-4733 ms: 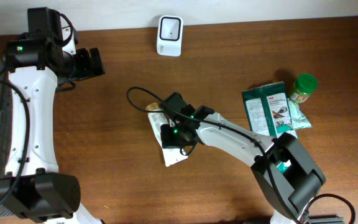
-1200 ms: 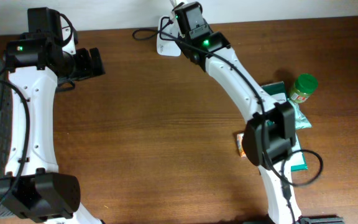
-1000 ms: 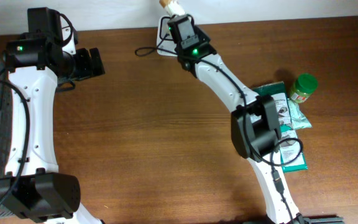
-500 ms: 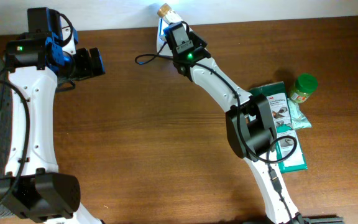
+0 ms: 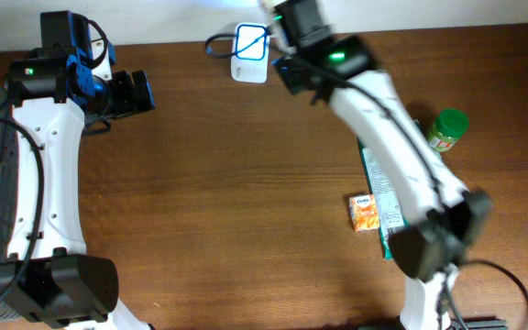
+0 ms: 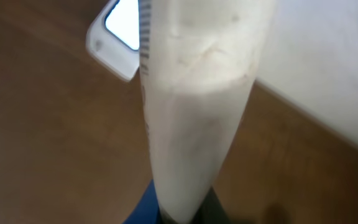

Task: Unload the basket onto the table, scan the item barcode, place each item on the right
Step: 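Carry the tube right and lay it on the glove pack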

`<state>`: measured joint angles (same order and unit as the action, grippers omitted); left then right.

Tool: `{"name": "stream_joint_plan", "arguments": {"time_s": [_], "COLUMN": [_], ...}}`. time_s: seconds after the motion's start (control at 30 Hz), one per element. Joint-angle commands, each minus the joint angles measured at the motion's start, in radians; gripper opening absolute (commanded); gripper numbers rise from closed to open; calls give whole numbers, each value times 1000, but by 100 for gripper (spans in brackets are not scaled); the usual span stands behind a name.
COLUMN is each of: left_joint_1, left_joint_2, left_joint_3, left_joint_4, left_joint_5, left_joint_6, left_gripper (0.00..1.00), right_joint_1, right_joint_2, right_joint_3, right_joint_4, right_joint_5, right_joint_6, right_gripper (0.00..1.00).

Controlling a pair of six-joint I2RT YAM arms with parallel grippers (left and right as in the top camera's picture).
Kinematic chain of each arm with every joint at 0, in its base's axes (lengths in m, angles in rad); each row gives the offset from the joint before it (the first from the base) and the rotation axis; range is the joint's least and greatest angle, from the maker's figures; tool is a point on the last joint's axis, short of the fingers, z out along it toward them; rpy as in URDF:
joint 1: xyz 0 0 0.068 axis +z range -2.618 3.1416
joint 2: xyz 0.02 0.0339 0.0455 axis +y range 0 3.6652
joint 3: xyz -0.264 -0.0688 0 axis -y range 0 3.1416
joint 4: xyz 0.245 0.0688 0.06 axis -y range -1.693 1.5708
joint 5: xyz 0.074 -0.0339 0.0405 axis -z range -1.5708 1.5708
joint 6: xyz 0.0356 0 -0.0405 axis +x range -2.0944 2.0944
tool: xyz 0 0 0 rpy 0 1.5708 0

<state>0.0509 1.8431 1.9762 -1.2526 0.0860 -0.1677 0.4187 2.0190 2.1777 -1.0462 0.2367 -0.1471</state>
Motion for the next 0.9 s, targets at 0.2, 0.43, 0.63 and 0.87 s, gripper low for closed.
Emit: {"name": "stream_joint_plan", "arguments": {"time_s": [0.2,0.43,0.63,0.87], "left_joint_1": [4,4,4,4], "left_joint_2": [7,7,7,7], "left_joint_3": [1,1,1,1], "left_joint_4": [1,1,1,1], "left_joint_5": [-3,-3,-3,-3], "left_joint_6": [5,5,5,5], "left_gripper": [99,99,99,99], "right_joint_1": [-230,-356,-381,-381], "right_joint_2": [-138,-120,-119,-115], "right_joint_3": [14,-108,-265,-435], "right_joint_4": [-453,-518,-502,-465], "right_joint_5": [-233,-233,-226,-222], "right_joint_6": [190,189,181,181], "right_gripper": [4,4,4,4]}}
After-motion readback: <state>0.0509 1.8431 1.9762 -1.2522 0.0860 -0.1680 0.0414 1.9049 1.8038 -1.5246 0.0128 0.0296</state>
